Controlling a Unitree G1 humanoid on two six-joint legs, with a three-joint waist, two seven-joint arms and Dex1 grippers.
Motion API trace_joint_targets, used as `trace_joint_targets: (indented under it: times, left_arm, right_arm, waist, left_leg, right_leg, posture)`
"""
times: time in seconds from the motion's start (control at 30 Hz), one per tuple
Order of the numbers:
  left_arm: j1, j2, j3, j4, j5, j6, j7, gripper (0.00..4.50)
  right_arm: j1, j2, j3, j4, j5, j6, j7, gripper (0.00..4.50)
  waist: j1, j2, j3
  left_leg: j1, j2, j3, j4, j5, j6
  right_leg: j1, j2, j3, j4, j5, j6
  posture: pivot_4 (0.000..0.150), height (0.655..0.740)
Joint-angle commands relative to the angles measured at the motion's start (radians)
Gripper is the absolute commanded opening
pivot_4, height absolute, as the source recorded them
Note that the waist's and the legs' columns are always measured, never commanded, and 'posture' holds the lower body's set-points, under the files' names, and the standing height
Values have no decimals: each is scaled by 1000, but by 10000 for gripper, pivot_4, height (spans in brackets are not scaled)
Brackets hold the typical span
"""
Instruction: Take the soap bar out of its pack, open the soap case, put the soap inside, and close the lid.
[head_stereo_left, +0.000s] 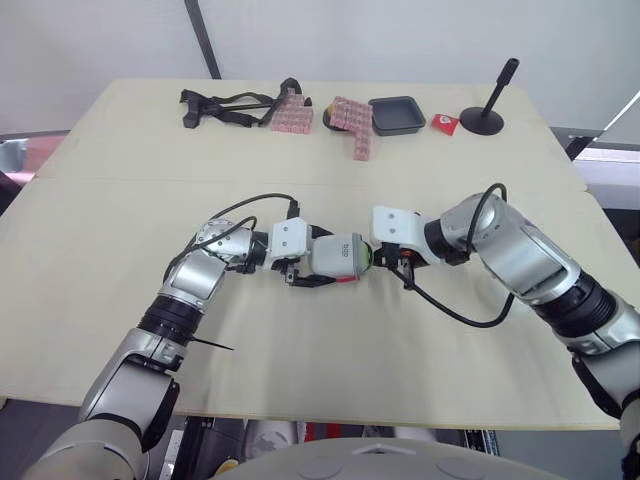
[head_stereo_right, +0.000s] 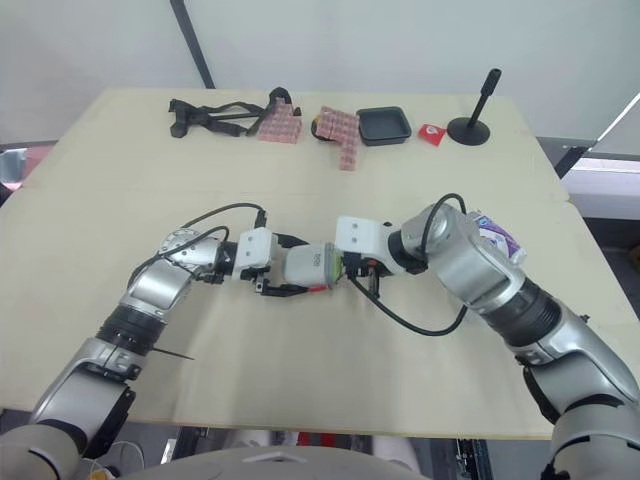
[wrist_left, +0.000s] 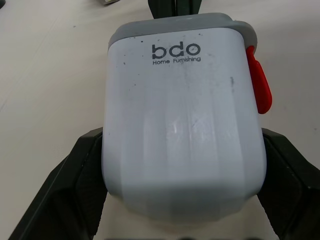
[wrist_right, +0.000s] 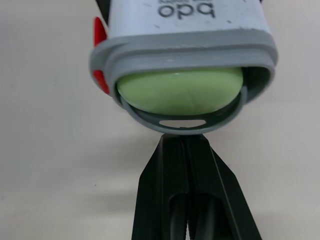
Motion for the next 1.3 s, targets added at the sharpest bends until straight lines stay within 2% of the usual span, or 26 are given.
trace_joint_targets:
  times: [0.03,0.33,0.47,0.6,0.67,0.77,0.8,0.93,1.0,1.07,1.13,1.2,1.3]
  left_arm:
    - [-23,-6,3,-9,-6,-12,10,34649]
    - [-8,0,1,-23,-11,-11,3,34649]
    - [-5,14,17,-39,-23,-3,0,34649]
    - [18,43,48,-82,-58,23,-7,34649]
    - [34,74,62,-102,-77,32,-22,34649]
    - [52,114,83,-117,-100,42,-34,34649]
    - [58,123,89,-122,-105,44,-36,34649]
    - [79,150,100,-133,-118,38,-40,34649]
    - [82,153,103,-140,-121,42,-40,34649]
    - [86,151,109,-143,-128,42,-35,34649]
    - [91,153,110,-142,-133,36,-38,34649]
    - [94,153,111,-138,-134,30,-42,34649]
    - [95,146,106,-130,-132,20,-38,34649]
  right_arm:
    - [-21,12,-9,-48,14,-8,2,416]
    - [22,2,-8,-8,-2,-38,-20,416]
    - [55,2,-36,58,-34,-56,-90,416]
    - [85,-20,-126,71,12,-34,-99,11044]
    - [105,-41,-176,58,40,-1,-93,18135]
    - [126,-47,-270,29,128,131,-87,29355]
    - [131,-42,-301,21,159,181,-88,30613]
    - [152,-7,-431,-25,284,400,-128,44810]
    - [157,8,-488,-49,348,482,-135,44810]
    - [134,74,-594,-68,422,658,-149,44810]
    - [112,152,-702,51,577,779,-239,44810]
    - [133,153,-709,109,737,797,-324,44810]
    - [186,202,-750,160,1020,797,-558,44810]
  waist:
    - [0,0,0]
    - [1,0,0]
    - [1,0,0]
    - [1,0,0]
    - [0,0,0]
    - [1,0,0]
    - [0,0,0]
    - [6,0,0]
    - [9,0,0]
    - [12,0,0]
    - [10,0,0]
    - [14,0,0]
    - [33,1,0]
  left_leg:
    - [0,0,0,0,0,0]
    - [0,0,0,0,0,0]
    - [0,0,0,0,0,0]
    - [-1,0,0,0,0,0]
    - [-1,0,0,0,0,0]
    - [-1,0,0,0,0,0]
    - [-1,0,0,0,0,0]
    - [-1,0,0,0,0,0]
    - [-1,0,0,0,0,0]
    - [-1,0,0,0,0,0]
    - [-1,0,0,0,0,0]
    - [-1,0,0,0,0,0]
    - [0,0,0,-1,0,-1]
  right_leg:
    - [0,0,0,0,0,0]
    - [0,0,0,0,0,0]
    - [0,0,0,0,0,0]
    - [0,0,1,0,0,0]
    - [0,0,1,-1,0,0]
    - [0,0,1,-1,0,0]
    - [0,0,1,-1,0,0]
    - [-1,0,-1,-1,0,0]
    - [-1,0,-1,-1,0,0]
    - [-1,0,-1,-1,0,0]
    - [-1,1,-1,-1,0,0]
    - [-1,1,0,-1,0,0]
    - [1,5,0,-3,0,0]
  posture:
    - [1500,7400]
    - [1500,7400]
    - [1500,7400]
    - [1500,7400]
    - [1500,7400]
    - [1500,7400]
    - [1500,7400]
    - [1500,7400]
    - [1500,7400]
    - [1500,7400]
    - [1500,7400]
    - [1500,7400]
    - [1500,7400]
